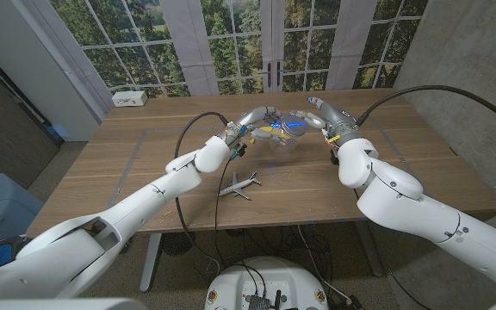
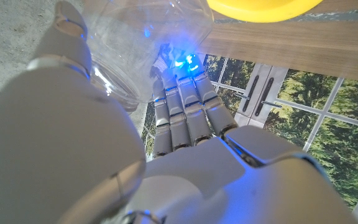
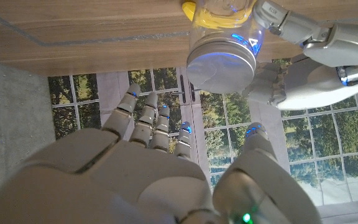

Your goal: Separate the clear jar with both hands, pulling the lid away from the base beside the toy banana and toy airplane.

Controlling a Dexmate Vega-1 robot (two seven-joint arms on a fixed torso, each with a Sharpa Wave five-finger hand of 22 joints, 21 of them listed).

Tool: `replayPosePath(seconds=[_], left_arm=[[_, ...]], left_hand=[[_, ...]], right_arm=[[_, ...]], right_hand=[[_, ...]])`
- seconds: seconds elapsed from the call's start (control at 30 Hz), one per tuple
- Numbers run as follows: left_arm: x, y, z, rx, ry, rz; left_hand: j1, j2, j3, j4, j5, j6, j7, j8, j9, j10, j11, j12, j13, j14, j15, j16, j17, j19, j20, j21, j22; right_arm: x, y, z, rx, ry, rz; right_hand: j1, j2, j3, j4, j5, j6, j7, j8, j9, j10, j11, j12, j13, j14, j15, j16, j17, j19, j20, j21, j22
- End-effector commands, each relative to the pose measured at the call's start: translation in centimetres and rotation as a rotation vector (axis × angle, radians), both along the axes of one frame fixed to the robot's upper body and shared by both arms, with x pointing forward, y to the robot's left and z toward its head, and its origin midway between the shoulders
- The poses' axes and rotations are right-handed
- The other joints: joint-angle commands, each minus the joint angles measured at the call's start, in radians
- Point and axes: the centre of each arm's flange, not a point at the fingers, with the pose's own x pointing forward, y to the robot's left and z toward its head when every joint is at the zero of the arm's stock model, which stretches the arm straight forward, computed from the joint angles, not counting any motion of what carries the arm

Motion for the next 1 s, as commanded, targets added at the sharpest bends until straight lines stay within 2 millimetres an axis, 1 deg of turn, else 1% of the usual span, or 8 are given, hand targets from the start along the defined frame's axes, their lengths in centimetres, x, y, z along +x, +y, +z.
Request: replayPosePath(seconds=[0.03, 0.07, 0.1, 0.13, 0.47, 0.63, 0.77, 1.0], left_arm=[[0.3, -0.1, 0.1, 0.007, -0.009, 0.005], [0.4, -0.1, 0.2, 0.007, -0.009, 0.005], [0.4, -0.2, 0.2, 0.007, -0.008, 0.004], [0.4, -0.2, 0.2, 0.007, -0.009, 0.005], [0.7, -0.3, 0.3, 0.006, -0.007, -0.001], [0.8, -0.4, 0.4, 0.006, -0.004, -0.004], [0.9, -0.5, 0.5, 0.008, -0.005, -0.003], [1.0, -0.7, 0.5, 0.012, -0.006, -0.006]], left_hand=[[0.218, 0.226, 0.007, 0.002, 0.416, 0.249, -0.244, 0.248, 0.224, 0.350, -0.295, 0.133, 0.575, 0.149, -0.297, 0.002, 0.197, 0.006, -0.062, 0.006, 0.001], [0.218, 0.226, 0.007, 0.002, 0.417, 0.249, -0.244, 0.248, 0.225, 0.348, -0.295, 0.130, 0.573, 0.149, -0.297, 0.001, 0.196, 0.006, -0.062, 0.008, 0.001], [0.218, 0.227, 0.007, 0.003, 0.417, 0.249, -0.243, 0.247, 0.225, 0.349, -0.295, 0.131, 0.574, 0.149, -0.297, 0.001, 0.197, 0.005, -0.062, 0.008, 0.001], [0.218, 0.226, 0.006, 0.003, 0.419, 0.248, -0.243, 0.247, 0.226, 0.348, -0.295, 0.130, 0.574, 0.149, -0.297, 0.000, 0.198, 0.004, -0.062, 0.009, 0.001], [0.217, 0.226, 0.003, 0.003, 0.425, 0.249, -0.243, 0.243, 0.233, 0.349, -0.295, 0.127, 0.575, 0.151, -0.297, -0.004, 0.201, 0.000, -0.062, 0.017, -0.001], [0.217, 0.226, 0.002, 0.003, 0.428, 0.250, -0.243, 0.241, 0.236, 0.351, -0.295, 0.126, 0.575, 0.151, -0.297, -0.005, 0.204, -0.001, -0.063, 0.021, -0.001], [0.217, 0.226, 0.001, 0.003, 0.431, 0.251, -0.243, 0.240, 0.238, 0.352, -0.295, 0.125, 0.576, 0.152, -0.298, -0.007, 0.205, -0.002, -0.063, 0.024, -0.002], [0.217, 0.226, -0.001, 0.003, 0.435, 0.252, -0.244, 0.235, 0.240, 0.352, -0.295, 0.123, 0.578, 0.153, -0.297, -0.009, 0.208, -0.005, -0.063, 0.030, -0.003]], right_arm=[[0.1, 1.2, 0.7, -0.095, 0.047, -0.079], [0.1, 1.4, 0.7, -0.103, 0.046, -0.088], [0.2, 1.5, 0.7, -0.112, 0.050, -0.091], [0.2, 1.6, 0.8, -0.116, 0.058, -0.092], [1.1, 2.2, 1.0, -0.153, 0.089, -0.088], [1.5, 2.4, 1.0, -0.170, 0.111, -0.090], [1.8, 2.5, 1.1, -0.169, 0.123, -0.093], [1.9, 2.6, 1.2, -0.181, 0.134, -0.093]], right_hand=[[0.011, -0.023, -0.007, -0.004, 0.008, 0.012, -0.003, 0.016, 0.003, 0.001, 0.001, 0.011, 0.005, -0.017, -0.003, -0.004, 0.008, -0.005, 0.008, -0.001, 0.004], [0.014, -0.024, -0.007, -0.005, 0.009, 0.015, 0.002, 0.018, 0.004, 0.001, 0.000, 0.011, 0.006, -0.018, -0.004, -0.004, 0.009, -0.008, 0.008, -0.002, 0.004], [0.020, -0.027, -0.007, -0.009, 0.012, 0.008, 0.026, 0.018, 0.004, 0.000, -0.003, 0.012, 0.008, -0.019, -0.004, -0.003, 0.012, -0.009, 0.008, -0.002, 0.004], [0.022, -0.027, -0.008, -0.010, 0.013, 0.006, 0.031, 0.017, 0.005, 0.000, -0.001, 0.012, 0.009, -0.019, -0.004, -0.003, 0.013, -0.010, 0.009, -0.002, 0.004], [0.036, -0.029, -0.008, -0.013, 0.018, 0.000, 0.008, 0.020, 0.006, 0.012, 0.005, 0.020, 0.015, 0.002, -0.007, 0.010, 0.023, 0.000, 0.010, 0.005, 0.004], [0.048, -0.027, -0.006, -0.016, 0.020, -0.027, 0.003, 0.013, 0.006, 0.009, 0.001, 0.020, 0.018, 0.002, -0.007, 0.012, 0.027, 0.002, 0.009, 0.006, 0.003], [0.058, -0.028, -0.005, -0.018, 0.022, -0.037, 0.017, 0.012, 0.007, 0.001, 0.004, 0.018, 0.020, 0.001, -0.005, 0.013, 0.031, 0.002, 0.010, 0.006, 0.003], [0.062, -0.030, -0.006, -0.018, 0.023, -0.041, 0.011, 0.014, 0.007, 0.006, 0.006, 0.021, 0.023, 0.004, -0.005, 0.016, 0.034, 0.006, 0.014, 0.008, 0.003]])
